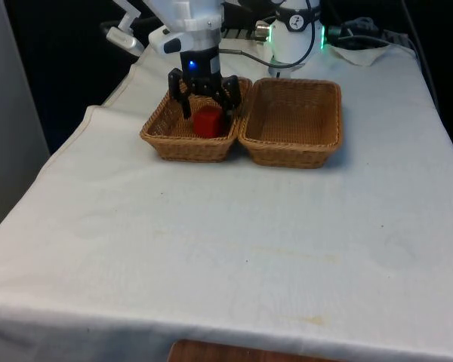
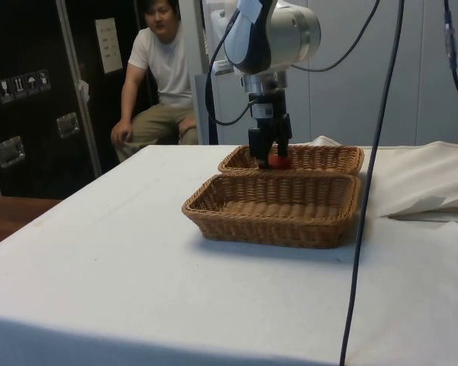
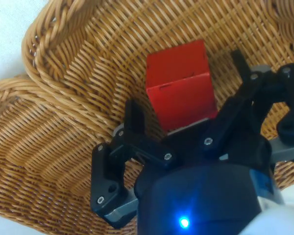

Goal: Pick up the red cube and place it into the right basket.

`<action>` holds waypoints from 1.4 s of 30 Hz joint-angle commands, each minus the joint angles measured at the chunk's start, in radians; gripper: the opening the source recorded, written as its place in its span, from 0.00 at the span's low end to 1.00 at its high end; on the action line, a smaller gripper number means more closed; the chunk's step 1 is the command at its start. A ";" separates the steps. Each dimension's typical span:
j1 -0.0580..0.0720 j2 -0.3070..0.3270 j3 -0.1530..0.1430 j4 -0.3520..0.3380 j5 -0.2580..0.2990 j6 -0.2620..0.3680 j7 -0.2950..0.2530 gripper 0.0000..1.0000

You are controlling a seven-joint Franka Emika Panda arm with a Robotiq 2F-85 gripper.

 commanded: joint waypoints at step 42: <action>0.014 -0.202 0.061 0.013 -0.219 -0.124 0.224 1.00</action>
